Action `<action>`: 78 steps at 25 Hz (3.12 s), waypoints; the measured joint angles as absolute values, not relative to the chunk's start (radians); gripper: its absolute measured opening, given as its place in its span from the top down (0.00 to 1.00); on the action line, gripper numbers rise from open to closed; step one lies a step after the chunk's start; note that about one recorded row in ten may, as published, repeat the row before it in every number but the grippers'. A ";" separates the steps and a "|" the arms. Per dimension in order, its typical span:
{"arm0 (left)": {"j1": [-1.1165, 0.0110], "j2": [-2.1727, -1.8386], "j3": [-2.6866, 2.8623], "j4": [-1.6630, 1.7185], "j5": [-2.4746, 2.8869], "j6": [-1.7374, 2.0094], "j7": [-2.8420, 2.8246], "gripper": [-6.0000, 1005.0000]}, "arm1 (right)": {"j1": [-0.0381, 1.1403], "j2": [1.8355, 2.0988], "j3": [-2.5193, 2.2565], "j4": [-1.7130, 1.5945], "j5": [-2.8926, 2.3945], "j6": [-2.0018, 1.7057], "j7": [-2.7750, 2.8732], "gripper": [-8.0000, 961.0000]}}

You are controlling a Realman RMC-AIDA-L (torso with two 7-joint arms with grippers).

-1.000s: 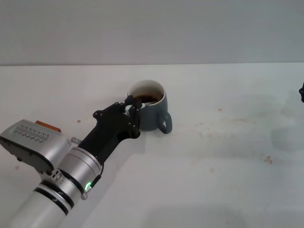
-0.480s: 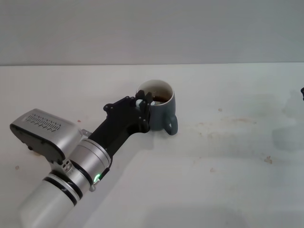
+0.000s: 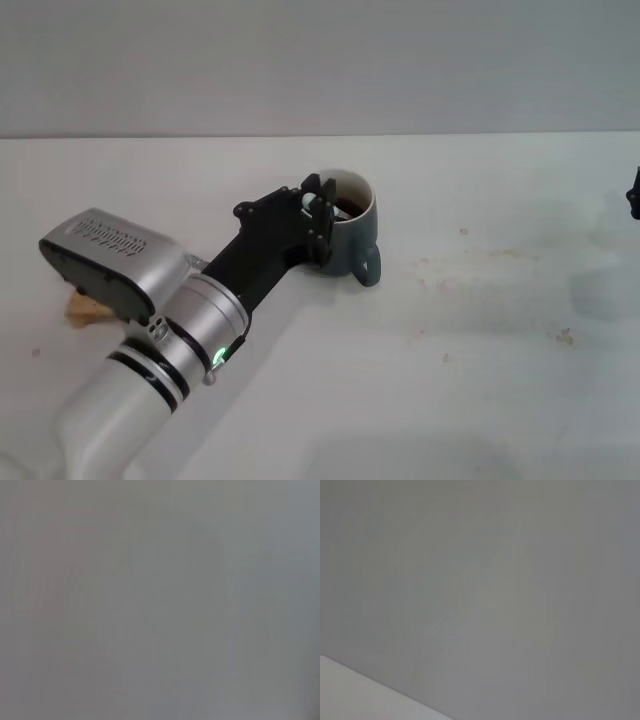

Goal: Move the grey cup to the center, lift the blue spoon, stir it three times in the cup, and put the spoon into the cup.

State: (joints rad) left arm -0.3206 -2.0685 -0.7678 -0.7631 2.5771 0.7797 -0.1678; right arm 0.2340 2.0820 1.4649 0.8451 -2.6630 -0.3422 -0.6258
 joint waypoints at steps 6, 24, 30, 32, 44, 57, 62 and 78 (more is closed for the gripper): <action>-0.384 -2.070 -0.769 -0.729 2.574 0.780 -0.192 0.76 | 0.199 2.084 1.442 0.879 -2.657 -0.348 -0.626 0.96; -0.483 -2.079 -0.763 -0.606 2.574 0.782 -0.257 0.75 | 0.158 2.088 1.400 0.934 -2.653 -0.344 -0.617 0.96; -0.543 -2.079 -0.774 -0.518 2.537 0.787 -0.264 0.75 | 0.130 2.088 1.373 0.969 -2.652 -0.341 -0.617 0.96; -0.550 -2.077 -0.774 -0.511 2.535 0.787 -0.264 0.75 | 0.126 2.088 1.370 0.974 -2.652 -0.341 -0.617 0.96; -0.507 -2.067 -0.765 -0.531 2.543 0.807 -0.307 0.74 | 0.114 2.088 1.351 0.983 -2.652 -0.341 -0.617 0.96; -0.404 -2.051 -0.828 -0.544 2.548 0.949 -0.334 0.55 | 0.149 2.085 1.340 0.955 -2.652 -0.350 -0.617 0.96; -0.343 -2.034 -0.970 -0.546 2.624 1.016 -0.325 0.44 | 0.189 2.083 1.356 0.907 -2.650 -0.387 -0.616 0.96; -0.231 -2.038 -1.466 -0.526 2.689 1.006 -0.126 0.42 | 0.224 2.077 1.558 0.678 -2.270 -0.830 -0.614 0.96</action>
